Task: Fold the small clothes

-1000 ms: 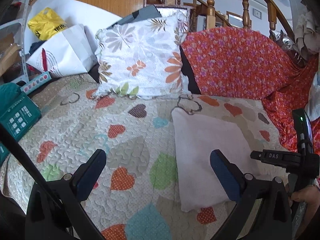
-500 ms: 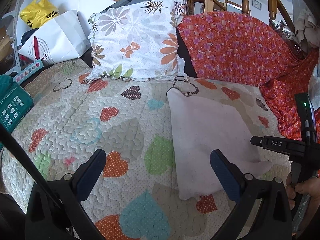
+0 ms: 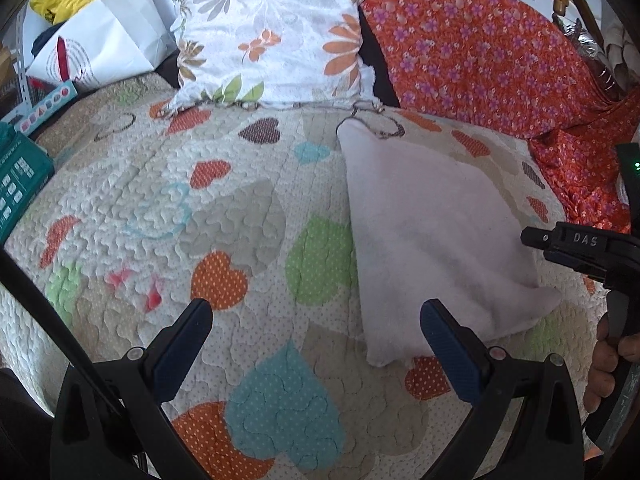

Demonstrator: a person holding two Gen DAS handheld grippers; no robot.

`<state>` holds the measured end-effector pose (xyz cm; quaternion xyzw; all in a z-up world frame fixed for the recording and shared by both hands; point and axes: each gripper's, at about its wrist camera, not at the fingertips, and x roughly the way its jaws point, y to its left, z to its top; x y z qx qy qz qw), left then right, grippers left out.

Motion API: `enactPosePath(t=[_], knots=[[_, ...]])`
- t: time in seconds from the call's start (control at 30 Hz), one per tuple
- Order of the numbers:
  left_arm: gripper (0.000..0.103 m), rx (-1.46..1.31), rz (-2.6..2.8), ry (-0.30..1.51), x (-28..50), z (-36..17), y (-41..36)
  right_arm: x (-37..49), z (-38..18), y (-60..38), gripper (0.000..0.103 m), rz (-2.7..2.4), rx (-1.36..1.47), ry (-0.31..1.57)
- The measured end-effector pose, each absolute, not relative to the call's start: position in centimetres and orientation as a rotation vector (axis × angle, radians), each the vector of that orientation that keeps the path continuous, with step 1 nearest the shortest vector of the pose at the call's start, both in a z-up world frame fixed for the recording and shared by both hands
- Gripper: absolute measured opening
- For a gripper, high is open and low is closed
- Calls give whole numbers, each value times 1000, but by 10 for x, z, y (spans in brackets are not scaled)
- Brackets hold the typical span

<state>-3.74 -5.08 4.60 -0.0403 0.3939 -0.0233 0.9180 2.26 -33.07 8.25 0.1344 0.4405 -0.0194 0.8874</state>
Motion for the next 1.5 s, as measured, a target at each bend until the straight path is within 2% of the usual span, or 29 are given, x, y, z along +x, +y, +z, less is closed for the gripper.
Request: enactPosePath(t=[0.73, 1.5], knots=[[103, -134, 39, 1003, -23, -19, -37, 28, 79, -330, 57, -44, 265, 923], [103, -75, 24, 971, -23, -25, -40, 32, 72, -318, 62, -38, 223, 945]])
